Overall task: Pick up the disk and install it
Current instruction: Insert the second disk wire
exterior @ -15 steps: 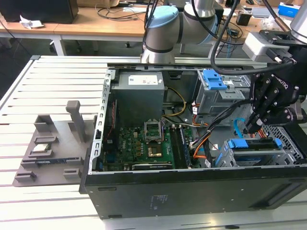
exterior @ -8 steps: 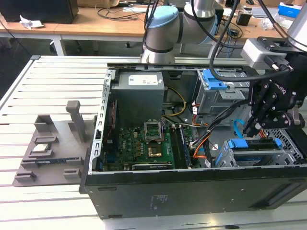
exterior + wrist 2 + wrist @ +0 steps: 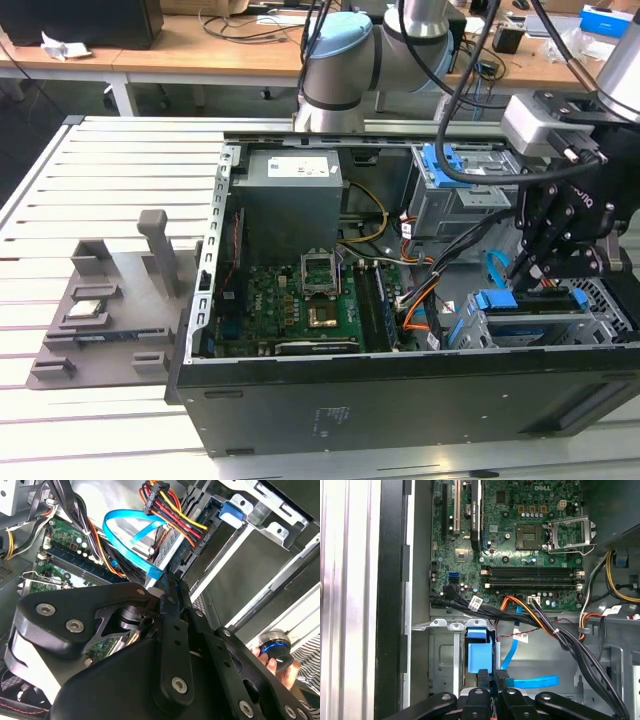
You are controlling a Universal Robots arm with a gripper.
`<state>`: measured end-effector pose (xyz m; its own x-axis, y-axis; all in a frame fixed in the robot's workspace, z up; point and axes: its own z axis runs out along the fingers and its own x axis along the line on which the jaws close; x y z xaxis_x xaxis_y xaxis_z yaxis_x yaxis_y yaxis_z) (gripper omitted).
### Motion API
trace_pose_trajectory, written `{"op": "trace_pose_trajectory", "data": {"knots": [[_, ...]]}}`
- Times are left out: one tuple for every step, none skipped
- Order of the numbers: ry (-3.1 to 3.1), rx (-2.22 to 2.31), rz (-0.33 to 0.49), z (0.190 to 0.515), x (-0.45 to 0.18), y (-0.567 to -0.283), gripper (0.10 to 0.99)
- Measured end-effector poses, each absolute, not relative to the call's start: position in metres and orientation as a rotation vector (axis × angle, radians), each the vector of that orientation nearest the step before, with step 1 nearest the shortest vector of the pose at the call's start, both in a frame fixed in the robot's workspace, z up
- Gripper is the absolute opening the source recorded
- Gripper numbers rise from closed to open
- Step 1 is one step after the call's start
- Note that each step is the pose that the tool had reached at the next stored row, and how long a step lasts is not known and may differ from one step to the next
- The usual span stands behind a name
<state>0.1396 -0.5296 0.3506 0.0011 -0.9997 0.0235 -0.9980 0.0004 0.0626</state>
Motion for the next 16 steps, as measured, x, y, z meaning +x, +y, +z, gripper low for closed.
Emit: {"op": "trace_pose_trajectory", "data": {"knots": [[-2.178, 2.179, -0.043, 0.35, 0.141, -0.53, 0.157], [-2.178, 2.179, -0.043, 0.35, 0.142, -0.53, 0.157], [-2.178, 2.179, -0.043, 0.35, 0.143, -0.53, 0.157], [-2.178, 2.179, -0.043, 0.35, 0.144, -0.53, 0.157], [-2.178, 2.179, -0.043, 0.349, 0.146, -0.53, 0.157], [-2.178, 2.179, -0.043, 0.349, 0.148, -0.53, 0.157], [-2.178, 2.179, -0.043, 0.348, 0.15, -0.53, 0.157], [-2.178, 2.179, -0.043, 0.348, 0.151, -0.53, 0.157], [-2.178, 2.179, -0.043, 0.348, 0.152, -0.53, 0.157], [-2.178, 2.179, -0.043, 0.347, 0.153, -0.53, 0.157], [-2.178, 2.179, -0.043, 0.347, 0.154, -0.53, 0.157], [-2.178, 2.179, -0.043, 0.347, 0.156, -0.53, 0.157], [-2.178, 2.179, -0.043, 0.347, 0.157, -0.53, 0.157], [-2.178, 2.179, -0.043, 0.346, 0.158, -0.53, 0.157], [-2.178, 2.179, -0.043, 0.346, 0.159, -0.53, 0.157], [-2.177, 2.179, -0.043, 0.346, 0.16, -0.53, 0.157]]}}
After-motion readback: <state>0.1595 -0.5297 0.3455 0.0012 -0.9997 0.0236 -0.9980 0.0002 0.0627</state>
